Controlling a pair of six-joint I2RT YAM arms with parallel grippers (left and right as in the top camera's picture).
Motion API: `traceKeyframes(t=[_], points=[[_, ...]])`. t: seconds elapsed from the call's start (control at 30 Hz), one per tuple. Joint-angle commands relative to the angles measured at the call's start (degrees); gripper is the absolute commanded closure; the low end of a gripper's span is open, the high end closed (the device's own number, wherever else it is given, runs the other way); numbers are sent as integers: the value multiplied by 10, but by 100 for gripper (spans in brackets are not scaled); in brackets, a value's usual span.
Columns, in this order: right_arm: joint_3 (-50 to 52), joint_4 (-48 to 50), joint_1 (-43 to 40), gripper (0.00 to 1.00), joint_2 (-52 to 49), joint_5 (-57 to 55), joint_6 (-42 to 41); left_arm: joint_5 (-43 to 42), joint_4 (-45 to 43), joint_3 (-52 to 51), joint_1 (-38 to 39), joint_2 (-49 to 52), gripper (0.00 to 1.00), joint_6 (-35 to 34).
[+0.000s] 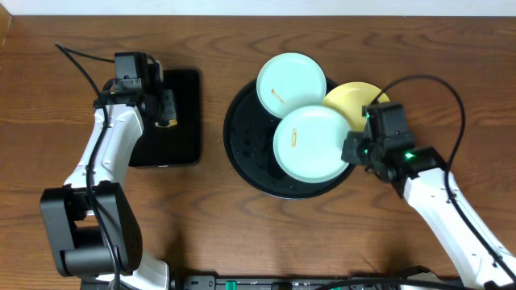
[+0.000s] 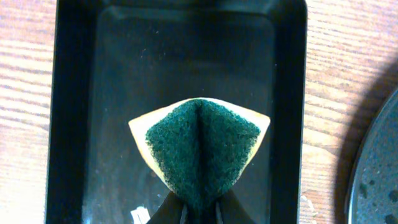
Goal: Clean dirty plates on tray and stack at the side
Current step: 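Grip the green plate rim with the right gripper and tilt it up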
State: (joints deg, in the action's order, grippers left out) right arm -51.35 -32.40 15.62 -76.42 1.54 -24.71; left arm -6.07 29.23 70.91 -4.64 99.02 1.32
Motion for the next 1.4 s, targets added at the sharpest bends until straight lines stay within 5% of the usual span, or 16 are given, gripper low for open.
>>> traceKeyframes(t=[0.0,0.3,0.73,1.13,1.37], points=[[-10,0,10,99,7,-28,87,-24,0,-2,0,7,92,68],[-9,30,27,99,7,-69,153,-49,-99,-22,1,6,92,56],[-9,95,197,99,7,-348,246,-128,-132,-22,-7,-69,92,40],[-9,90,203,99,7,-339,207,-125,-115,-23,-8,-129,92,38],[-11,76,116,99,7,-89,137,-111,-125,-17,-19,-134,92,-92]])
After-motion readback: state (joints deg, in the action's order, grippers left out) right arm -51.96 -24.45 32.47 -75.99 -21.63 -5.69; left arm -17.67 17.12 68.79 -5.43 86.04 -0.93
